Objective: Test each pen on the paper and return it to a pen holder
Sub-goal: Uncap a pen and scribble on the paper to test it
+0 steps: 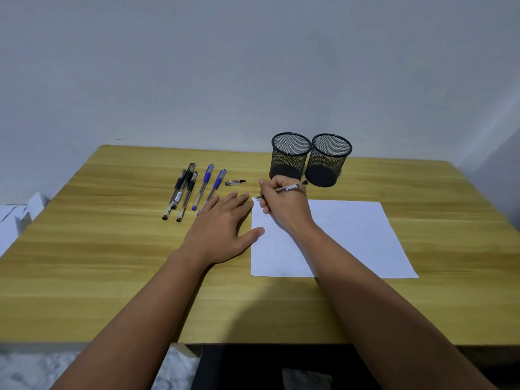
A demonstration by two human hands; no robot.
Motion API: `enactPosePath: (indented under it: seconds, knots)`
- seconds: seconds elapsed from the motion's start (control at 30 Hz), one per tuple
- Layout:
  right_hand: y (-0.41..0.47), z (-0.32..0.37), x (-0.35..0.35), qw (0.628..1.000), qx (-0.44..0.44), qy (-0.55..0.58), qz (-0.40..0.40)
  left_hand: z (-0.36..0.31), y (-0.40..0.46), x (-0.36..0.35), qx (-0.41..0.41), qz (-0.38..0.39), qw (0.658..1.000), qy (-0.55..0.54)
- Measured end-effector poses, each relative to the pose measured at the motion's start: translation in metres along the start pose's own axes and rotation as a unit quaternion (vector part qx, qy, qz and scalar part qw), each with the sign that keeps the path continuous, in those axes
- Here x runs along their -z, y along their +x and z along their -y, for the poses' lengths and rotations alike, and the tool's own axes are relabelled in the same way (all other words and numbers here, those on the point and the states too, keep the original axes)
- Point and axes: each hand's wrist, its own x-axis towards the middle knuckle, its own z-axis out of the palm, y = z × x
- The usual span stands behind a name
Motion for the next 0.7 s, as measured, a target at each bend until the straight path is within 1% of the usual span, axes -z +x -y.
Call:
enactPosePath:
  seconds: [0.23,0.57,0.7]
  knots:
    - [0.0030,0.0022,0.0002,1.000,-0.008,-0.006,0.019,-0.0008,0.0002,0.0003,-0.001,-0.007,1.000,-0.001]
    - [0.0010,0.0015,-0.0012,1.000,0.009,-0.027,0.002,-0.0006,0.0012,0.0014,0.023,0.006,0.999,0.021]
    - [0.0013,0.0010,-0.0003,0.999,0.010,-0.037,0.010,-0.0003,0.0007,0.0017,0.025,0.006,1.000,0.013]
